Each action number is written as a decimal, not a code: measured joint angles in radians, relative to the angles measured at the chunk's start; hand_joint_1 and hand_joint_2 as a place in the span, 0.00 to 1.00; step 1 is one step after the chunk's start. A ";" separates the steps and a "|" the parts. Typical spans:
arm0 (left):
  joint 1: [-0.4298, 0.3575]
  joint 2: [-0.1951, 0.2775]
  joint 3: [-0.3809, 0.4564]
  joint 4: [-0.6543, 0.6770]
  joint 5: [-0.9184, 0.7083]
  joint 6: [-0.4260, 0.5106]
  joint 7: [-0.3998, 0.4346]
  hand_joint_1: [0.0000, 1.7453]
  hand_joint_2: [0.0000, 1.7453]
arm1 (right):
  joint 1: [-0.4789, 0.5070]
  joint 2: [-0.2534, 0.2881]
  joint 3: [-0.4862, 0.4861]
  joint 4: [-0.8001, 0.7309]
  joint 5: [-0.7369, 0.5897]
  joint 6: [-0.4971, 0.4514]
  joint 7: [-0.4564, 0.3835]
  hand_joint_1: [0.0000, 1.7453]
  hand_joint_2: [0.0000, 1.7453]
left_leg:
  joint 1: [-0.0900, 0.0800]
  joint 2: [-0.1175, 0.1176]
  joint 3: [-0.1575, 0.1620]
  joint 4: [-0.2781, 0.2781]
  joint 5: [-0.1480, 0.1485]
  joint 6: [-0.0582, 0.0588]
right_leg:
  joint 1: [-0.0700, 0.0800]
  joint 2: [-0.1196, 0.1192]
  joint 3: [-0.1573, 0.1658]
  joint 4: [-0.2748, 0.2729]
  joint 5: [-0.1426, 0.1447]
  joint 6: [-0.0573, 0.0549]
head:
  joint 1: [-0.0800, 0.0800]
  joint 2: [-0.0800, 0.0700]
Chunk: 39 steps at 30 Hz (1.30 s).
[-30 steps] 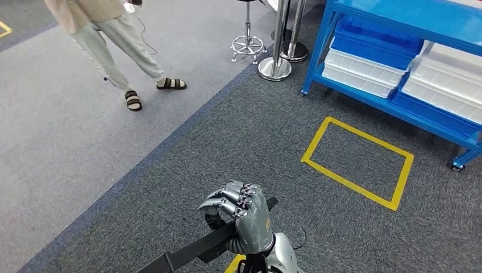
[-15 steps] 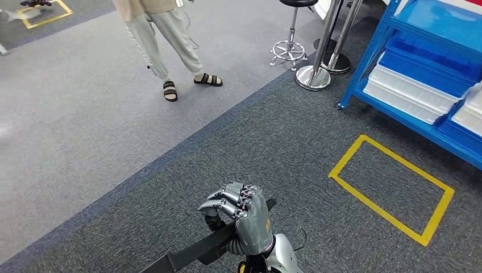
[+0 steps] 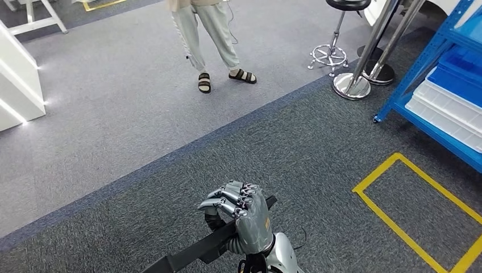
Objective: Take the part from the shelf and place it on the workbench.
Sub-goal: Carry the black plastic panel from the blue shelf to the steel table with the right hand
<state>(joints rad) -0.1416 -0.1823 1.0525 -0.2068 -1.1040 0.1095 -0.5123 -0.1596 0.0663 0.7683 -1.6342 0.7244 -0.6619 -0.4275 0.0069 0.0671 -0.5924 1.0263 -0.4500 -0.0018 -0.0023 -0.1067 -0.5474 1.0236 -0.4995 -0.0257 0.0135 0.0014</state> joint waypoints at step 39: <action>-0.004 0.001 -0.001 0.000 0.001 0.000 0.003 0.00 1.00 | 0.002 -0.004 0.000 -0.004 0.000 -0.001 0.000 1.00 1.00 | 0.003 -0.083 0.002 -0.032 0.022 0.038 | -0.009 0.096 -0.091 0.210 -0.118 0.038 | 0.001 0.000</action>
<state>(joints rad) -0.1457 -0.1815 1.0513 -0.2068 -1.1034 0.1095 -0.5097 -0.1577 0.0622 0.7683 -1.6387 0.7240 -0.6630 -0.4273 0.0100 -0.0157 -0.5906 0.9948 -0.4277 0.0358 -0.0118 -0.0105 -0.6387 1.2336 -0.6177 0.0128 0.0150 0.0014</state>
